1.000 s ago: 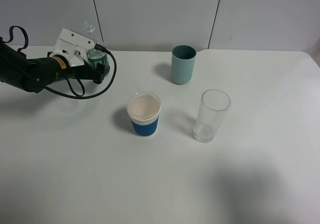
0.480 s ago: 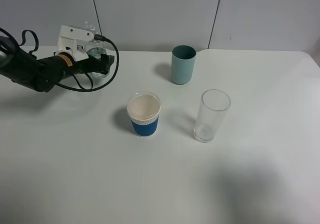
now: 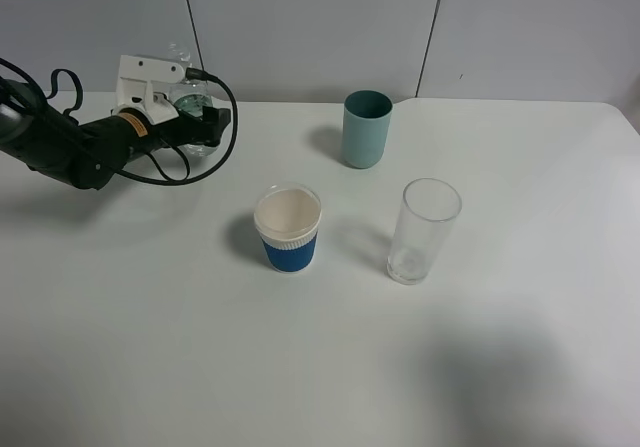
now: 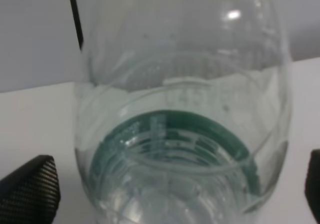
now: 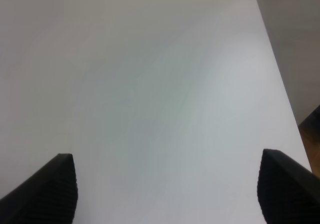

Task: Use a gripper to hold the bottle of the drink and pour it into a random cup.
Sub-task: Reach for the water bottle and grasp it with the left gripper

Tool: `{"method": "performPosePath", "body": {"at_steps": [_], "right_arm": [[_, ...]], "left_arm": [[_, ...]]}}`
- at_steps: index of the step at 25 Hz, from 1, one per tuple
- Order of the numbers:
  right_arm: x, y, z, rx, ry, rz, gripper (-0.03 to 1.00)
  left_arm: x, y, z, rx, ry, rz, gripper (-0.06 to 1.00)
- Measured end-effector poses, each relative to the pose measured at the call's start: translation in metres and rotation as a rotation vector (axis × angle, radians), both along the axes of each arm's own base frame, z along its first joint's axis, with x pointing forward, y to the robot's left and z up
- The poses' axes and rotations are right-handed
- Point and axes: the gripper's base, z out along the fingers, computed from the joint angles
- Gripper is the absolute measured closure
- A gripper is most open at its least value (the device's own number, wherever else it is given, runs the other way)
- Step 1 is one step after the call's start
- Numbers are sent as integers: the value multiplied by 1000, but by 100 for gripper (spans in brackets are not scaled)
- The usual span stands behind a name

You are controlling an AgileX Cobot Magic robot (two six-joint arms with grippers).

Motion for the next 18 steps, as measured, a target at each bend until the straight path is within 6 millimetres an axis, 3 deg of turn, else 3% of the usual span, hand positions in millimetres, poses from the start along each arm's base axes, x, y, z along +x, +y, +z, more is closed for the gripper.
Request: {"method": "performPosePath", "body": {"at_steps": [9,18], "right_arm": [[0,0,0,0,0,0,23],[0,0,0,0,0,0,23]], "left_arm": [[4,-1,0,-2,-10,0,-5],[7,-1,-13,1,14,-1,-4]]}}
